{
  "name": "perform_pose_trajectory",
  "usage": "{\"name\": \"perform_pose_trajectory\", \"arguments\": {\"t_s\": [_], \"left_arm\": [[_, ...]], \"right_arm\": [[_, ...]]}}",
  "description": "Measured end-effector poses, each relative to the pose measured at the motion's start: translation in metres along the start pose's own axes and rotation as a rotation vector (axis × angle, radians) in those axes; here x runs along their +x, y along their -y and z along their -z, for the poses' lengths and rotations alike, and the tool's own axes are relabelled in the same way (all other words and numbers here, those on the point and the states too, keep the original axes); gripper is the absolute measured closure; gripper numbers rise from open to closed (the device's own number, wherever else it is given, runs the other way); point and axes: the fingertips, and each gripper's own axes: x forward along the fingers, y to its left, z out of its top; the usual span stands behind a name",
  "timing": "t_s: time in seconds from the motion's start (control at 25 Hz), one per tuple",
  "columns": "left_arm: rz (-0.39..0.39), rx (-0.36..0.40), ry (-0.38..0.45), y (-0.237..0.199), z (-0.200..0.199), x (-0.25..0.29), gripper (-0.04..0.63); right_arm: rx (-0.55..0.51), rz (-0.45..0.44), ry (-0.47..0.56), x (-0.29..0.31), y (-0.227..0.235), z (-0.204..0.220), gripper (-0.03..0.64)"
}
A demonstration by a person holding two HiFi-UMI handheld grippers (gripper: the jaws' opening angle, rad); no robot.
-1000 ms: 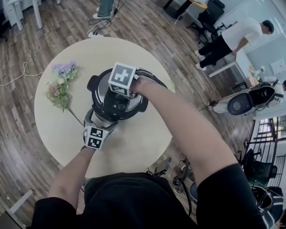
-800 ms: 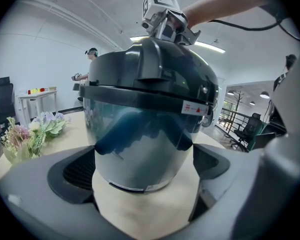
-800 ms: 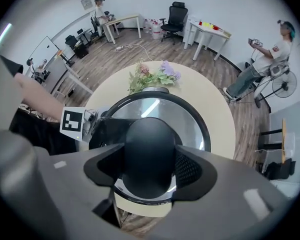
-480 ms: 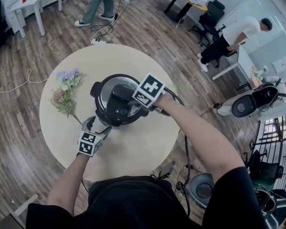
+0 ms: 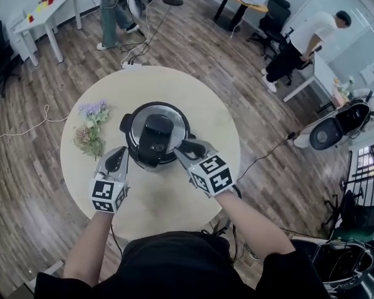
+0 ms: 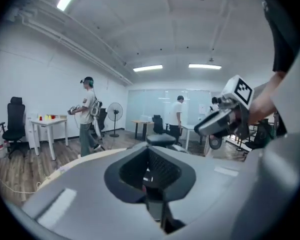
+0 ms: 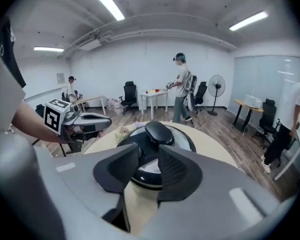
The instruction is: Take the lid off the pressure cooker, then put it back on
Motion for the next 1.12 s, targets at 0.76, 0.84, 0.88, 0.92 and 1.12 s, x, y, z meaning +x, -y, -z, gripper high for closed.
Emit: {"name": "perform_pose_trajectory", "arguments": {"t_s": [0.76,0.84,0.88,0.92,1.12], "left_arm": [[-0.04,0.109,0.254,0.061,-0.111,-0.002,0.595],[-0.045,0.112,0.252,0.059,-0.11,-0.003,0.595],[-0.047,0.113,0.251,0.058,-0.11,-0.003,0.595],[-0.05,0.113,0.251,0.057,-0.11,-0.003,0.595],[-0.063,0.112,0.246,0.051,-0.11,-0.006,0.595]], "right_arm": [[0.072,0.352,0.574,-0.076,0.0,-0.041,0.6],[0.075,0.354,0.576,-0.076,0.002,-0.039,0.6],[0.078,0.355,0.577,-0.076,0.004,-0.038,0.6],[0.08,0.357,0.578,-0.076,0.006,-0.038,0.6],[0.088,0.362,0.582,-0.08,0.013,-0.036,0.6]]}}
